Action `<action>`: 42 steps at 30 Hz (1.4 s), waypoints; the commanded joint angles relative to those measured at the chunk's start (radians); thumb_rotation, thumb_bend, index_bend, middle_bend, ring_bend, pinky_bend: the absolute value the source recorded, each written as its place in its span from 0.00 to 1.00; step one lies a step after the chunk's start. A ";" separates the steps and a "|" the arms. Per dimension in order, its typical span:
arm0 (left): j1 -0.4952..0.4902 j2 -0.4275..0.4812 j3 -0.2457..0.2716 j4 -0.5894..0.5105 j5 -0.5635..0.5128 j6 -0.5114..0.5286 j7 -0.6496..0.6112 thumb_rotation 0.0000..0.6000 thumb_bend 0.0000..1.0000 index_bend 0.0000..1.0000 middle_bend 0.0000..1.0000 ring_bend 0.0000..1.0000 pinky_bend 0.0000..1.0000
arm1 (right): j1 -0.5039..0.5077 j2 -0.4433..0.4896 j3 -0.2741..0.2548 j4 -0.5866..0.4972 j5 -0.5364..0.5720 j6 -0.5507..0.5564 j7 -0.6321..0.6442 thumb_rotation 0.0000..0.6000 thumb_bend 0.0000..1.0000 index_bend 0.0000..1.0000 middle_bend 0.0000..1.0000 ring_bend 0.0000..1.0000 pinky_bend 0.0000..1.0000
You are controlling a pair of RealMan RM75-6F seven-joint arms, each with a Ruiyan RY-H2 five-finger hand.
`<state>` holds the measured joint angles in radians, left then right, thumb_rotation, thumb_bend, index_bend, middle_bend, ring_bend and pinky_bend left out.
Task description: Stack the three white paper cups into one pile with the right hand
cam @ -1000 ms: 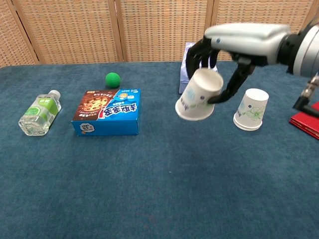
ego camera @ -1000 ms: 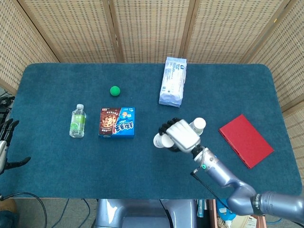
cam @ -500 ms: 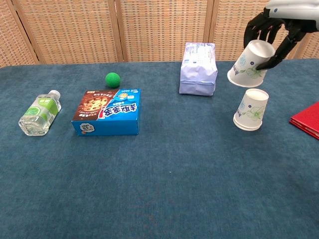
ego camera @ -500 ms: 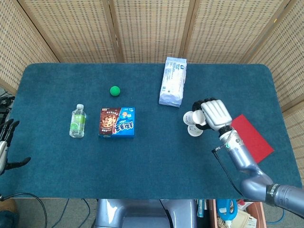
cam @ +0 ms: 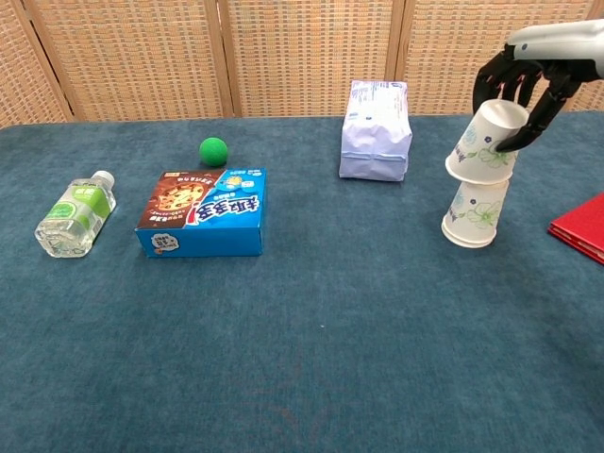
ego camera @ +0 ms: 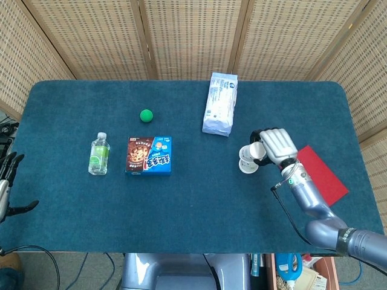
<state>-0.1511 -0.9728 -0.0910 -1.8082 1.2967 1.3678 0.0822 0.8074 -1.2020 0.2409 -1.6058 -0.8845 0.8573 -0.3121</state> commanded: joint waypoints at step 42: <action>-0.009 -0.008 -0.006 -0.018 -0.023 -0.004 0.035 1.00 0.14 0.00 0.00 0.00 0.00 | 0.045 0.020 -0.051 0.024 0.101 -0.047 -0.019 1.00 0.41 0.40 0.31 0.41 0.39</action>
<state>-0.1596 -0.9805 -0.0967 -1.8255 1.2738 1.3636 0.1171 0.8524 -1.1809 0.1905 -1.5823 -0.7823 0.8099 -0.3307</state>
